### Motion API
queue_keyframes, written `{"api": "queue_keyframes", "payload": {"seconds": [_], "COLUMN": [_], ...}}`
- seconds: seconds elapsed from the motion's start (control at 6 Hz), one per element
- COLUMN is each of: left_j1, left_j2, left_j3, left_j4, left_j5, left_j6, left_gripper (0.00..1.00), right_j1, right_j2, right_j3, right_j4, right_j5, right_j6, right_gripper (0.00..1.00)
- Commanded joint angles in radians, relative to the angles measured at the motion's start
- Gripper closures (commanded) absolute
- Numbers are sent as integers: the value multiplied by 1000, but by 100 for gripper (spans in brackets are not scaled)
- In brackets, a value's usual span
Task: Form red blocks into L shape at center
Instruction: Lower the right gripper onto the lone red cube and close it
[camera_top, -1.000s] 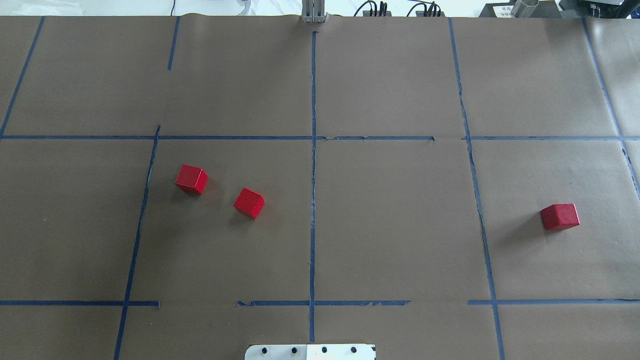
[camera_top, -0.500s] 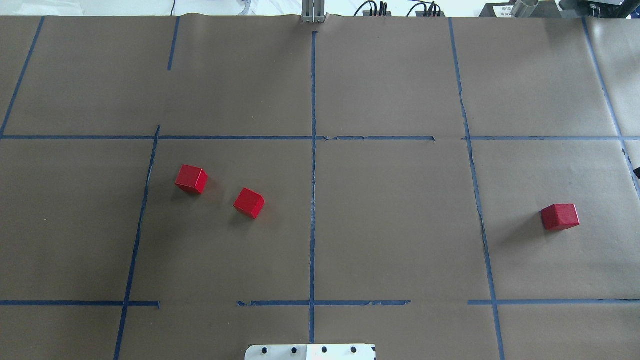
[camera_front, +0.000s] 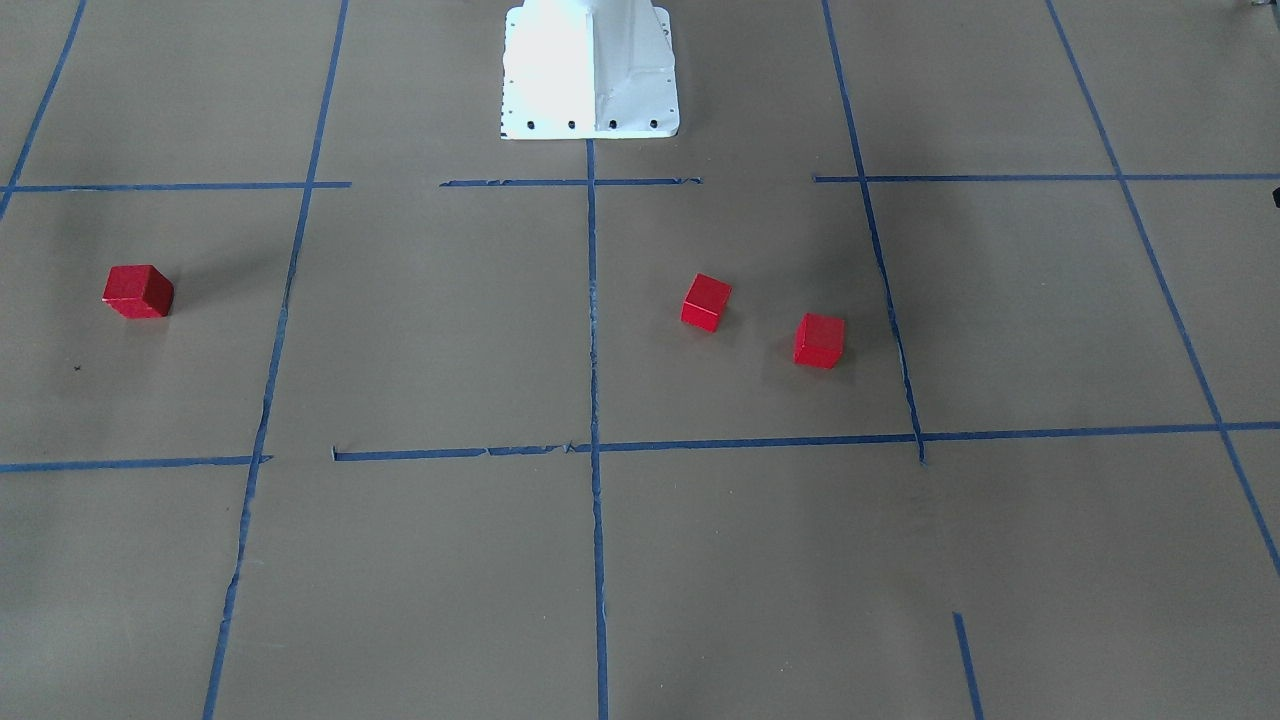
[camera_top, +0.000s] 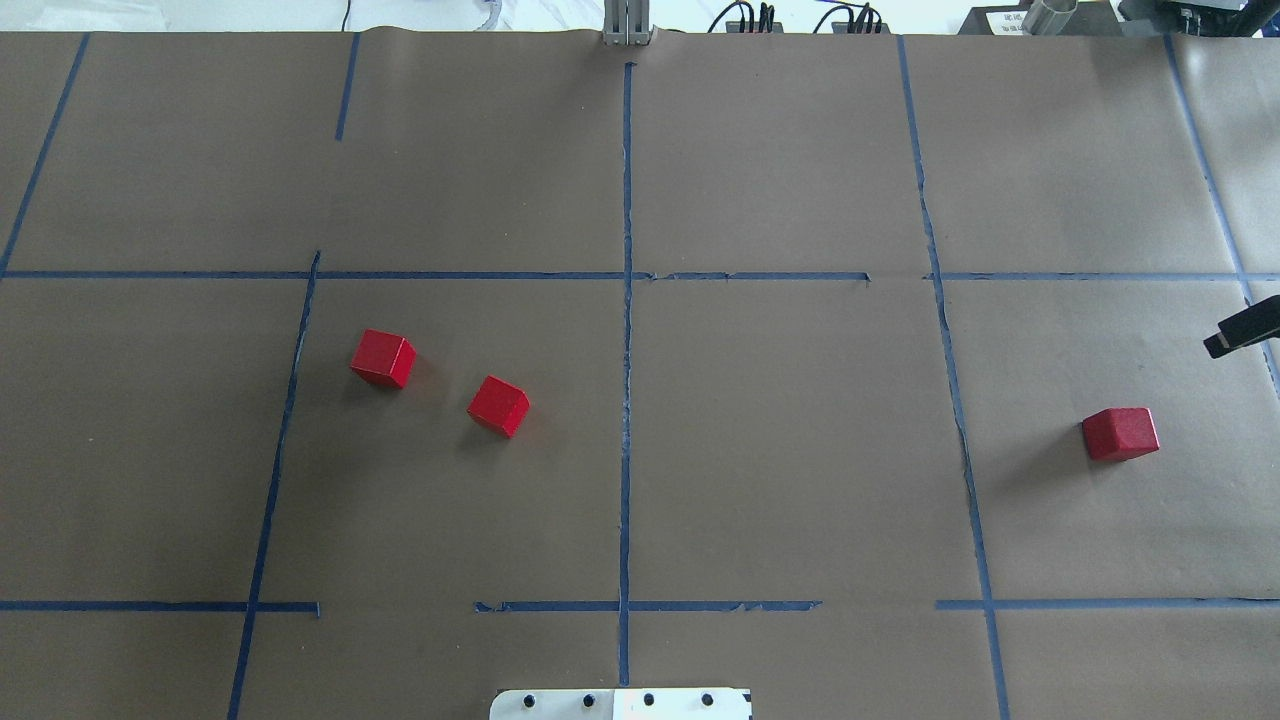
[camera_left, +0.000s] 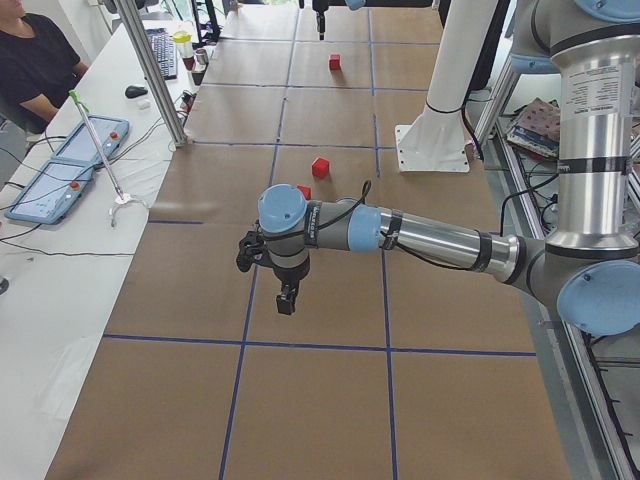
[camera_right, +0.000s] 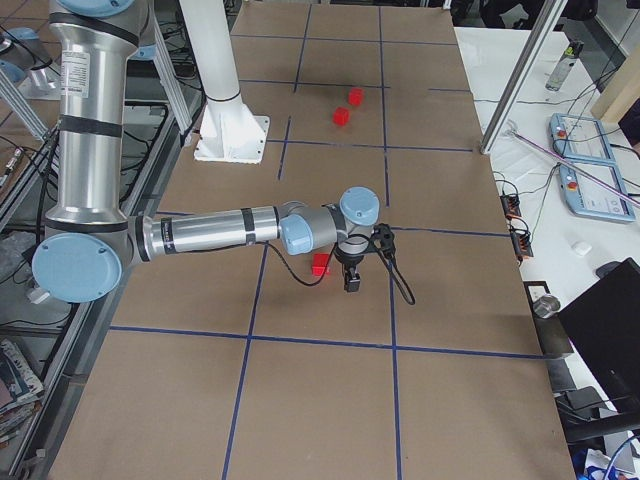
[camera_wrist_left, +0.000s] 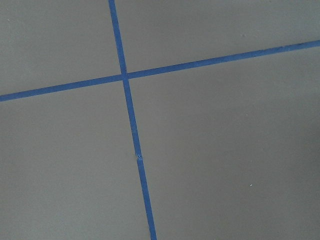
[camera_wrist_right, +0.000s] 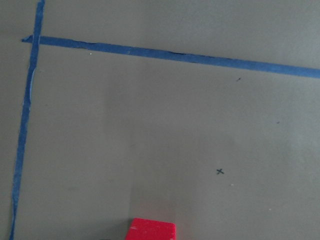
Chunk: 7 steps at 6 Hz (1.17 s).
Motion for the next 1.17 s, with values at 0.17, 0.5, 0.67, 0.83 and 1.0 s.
{"api": "queue_keyframes", "payload": {"seconds": [0.17, 0.5, 0.67, 0.83, 1.0], "left_j1": [0, 0, 0, 0, 0], "left_j2": [0, 0, 0, 0, 0], "left_j3": [-2, -2, -6, -16, -19], "left_j4": [-1, -1, -1, 0, 0], "left_j5": [-2, -47, -48, -48, -48], "left_j6": [2, 0, 0, -2, -2], "left_gripper": [0, 0, 0, 0, 0], "right_j1": [-143, -182, -219, -239, -242], "right_j2": [-62, -92, -95, -95, -90], "right_j3": [11, 9, 5, 3, -7], "right_j4": [105, 105, 105, 105, 105], "right_j5": [-74, -89, -107, -113, -116], "right_j6": [111, 101, 109, 109, 111], "right_gripper": [0, 0, 0, 0, 0]}}
